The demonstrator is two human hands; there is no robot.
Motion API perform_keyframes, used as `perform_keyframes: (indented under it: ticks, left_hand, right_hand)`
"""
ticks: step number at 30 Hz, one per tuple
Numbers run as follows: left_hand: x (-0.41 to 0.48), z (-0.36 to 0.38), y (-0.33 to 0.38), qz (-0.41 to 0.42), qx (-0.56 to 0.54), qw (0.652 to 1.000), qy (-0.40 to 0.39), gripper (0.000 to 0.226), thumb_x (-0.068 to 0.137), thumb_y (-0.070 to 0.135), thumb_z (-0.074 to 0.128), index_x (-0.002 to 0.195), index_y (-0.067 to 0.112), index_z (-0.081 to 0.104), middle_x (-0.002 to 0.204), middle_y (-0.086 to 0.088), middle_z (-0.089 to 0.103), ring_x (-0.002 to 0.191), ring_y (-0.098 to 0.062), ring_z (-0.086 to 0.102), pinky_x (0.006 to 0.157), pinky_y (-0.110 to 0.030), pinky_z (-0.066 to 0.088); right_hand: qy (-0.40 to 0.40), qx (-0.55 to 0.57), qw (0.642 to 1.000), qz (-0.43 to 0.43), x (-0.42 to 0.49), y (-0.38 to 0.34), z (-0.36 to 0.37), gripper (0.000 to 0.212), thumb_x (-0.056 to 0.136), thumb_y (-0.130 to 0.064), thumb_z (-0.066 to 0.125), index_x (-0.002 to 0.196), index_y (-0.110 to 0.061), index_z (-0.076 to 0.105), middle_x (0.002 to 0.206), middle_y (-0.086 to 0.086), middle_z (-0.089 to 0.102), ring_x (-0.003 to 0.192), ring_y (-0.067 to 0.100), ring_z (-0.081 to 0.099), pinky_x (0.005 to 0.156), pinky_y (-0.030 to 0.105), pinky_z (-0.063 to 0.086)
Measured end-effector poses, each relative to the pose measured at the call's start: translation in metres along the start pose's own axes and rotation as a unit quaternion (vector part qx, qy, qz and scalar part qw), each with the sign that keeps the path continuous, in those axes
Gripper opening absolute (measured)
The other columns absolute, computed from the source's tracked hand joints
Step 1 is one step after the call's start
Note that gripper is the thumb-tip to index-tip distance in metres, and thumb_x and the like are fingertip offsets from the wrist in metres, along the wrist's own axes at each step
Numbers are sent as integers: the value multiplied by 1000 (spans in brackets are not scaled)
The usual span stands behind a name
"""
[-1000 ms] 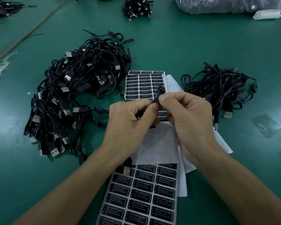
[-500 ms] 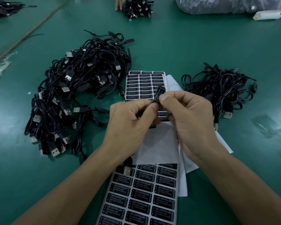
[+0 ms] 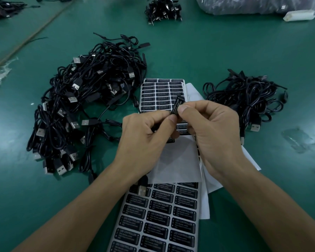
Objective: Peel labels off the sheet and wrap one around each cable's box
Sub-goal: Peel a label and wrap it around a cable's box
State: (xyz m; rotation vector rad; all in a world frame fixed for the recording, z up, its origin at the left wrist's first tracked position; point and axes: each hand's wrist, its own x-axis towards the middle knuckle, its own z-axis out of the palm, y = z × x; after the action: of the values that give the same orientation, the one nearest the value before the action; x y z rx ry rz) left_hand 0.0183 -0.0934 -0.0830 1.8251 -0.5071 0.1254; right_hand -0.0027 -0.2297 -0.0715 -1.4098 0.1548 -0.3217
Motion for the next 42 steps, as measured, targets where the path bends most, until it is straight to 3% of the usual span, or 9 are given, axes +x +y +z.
perform_keyframes:
  ticks: [8, 12, 17, 21, 25, 32, 36, 40, 42]
  left_hand:
    - [-1, 1, 0, 3, -3, 1000, 4, 32, 97, 12, 56, 69, 9, 69, 57, 7, 60, 55, -6, 54, 56, -19, 42]
    - [-2, 1, 0, 2, -12, 1000, 13, 29, 95, 14, 55, 73, 7, 74, 60, 1, 66, 56, -15, 60, 56, -22, 46]
    - [-1, 1, -2, -5, -11, 1000, 15, 27, 96, 13, 57, 79, 7, 77, 64, 0, 70, 60, -12, 65, 57, -25, 51]
    - [-1, 1, -3, -3, -13, 1000, 12, 27, 100, 9, 58, 82, 3, 77, 66, -5, 72, 63, -19, 69, 59, -28, 54]
    - [-1, -1, -3, -4, -11, 1000, 22, 36, 100, 8, 57, 68, 0, 68, 60, -7, 66, 59, -24, 62, 56, -27, 49]
    - [-1, 0, -1, 13, -11, 1000, 4, 36, 99, 17, 52, 75, -5, 67, 60, -18, 59, 58, -38, 53, 54, -45, 44]
    - [-1, 0, -1, 13, 9, 1000, -7, 35, 98, 19, 49, 65, 11, 56, 54, -9, 48, 51, -25, 43, 53, -36, 35]
    - [-2, 2, -4, -5, 62, 998, -19, 31, 98, 25, 46, 67, 22, 51, 50, 13, 39, 48, -8, 35, 69, -38, 29]
    - [-3, 2, -4, 11, 85, 996, -11, 34, 100, 30, 48, 66, 28, 49, 50, 16, 42, 47, -8, 37, 67, -40, 29]
  right_hand:
    - [2, -39, 999, -35, -3, 2, 1, 17, 86, -4, 73, 73, -15, 72, 64, -5, 70, 61, 4, 62, 63, 20, 54]
    - [6, -70, 995, -64, -5, 2, 1, 18, 84, -4, 74, 73, -18, 73, 66, -4, 72, 63, 6, 65, 62, 20, 55]
    - [15, -106, 990, -88, -4, 2, 0, 14, 82, -11, 77, 72, -21, 73, 66, -5, 72, 59, 3, 63, 58, 17, 51]
    - [23, -120, 988, -95, -4, 3, -1, 12, 78, -23, 83, 74, -22, 72, 67, -7, 71, 59, 3, 63, 59, 16, 50]
    - [59, -123, 988, -72, -1, 7, -4, 35, 67, -41, 88, 86, -25, 63, 71, -9, 67, 67, 5, 62, 65, 20, 50]
    - [-10, -96, 990, -100, 2, 8, -4, 25, 80, -22, 82, 101, -30, 72, 75, -12, 70, 72, 5, 63, 71, 22, 55]
    - [-14, -88, 991, -104, 2, 6, -3, 15, 83, -15, 80, 92, -26, 74, 78, -4, 73, 74, 12, 67, 74, 30, 59]
    - [-14, -85, 989, -122, 2, 2, -3, 11, 91, -11, 72, 84, -20, 74, 72, -10, 72, 64, 0, 64, 64, 13, 51]
    - [-16, -102, 987, -126, 2, 2, -3, 12, 92, -14, 70, 84, -21, 74, 72, -9, 71, 65, 0, 62, 64, 16, 51]
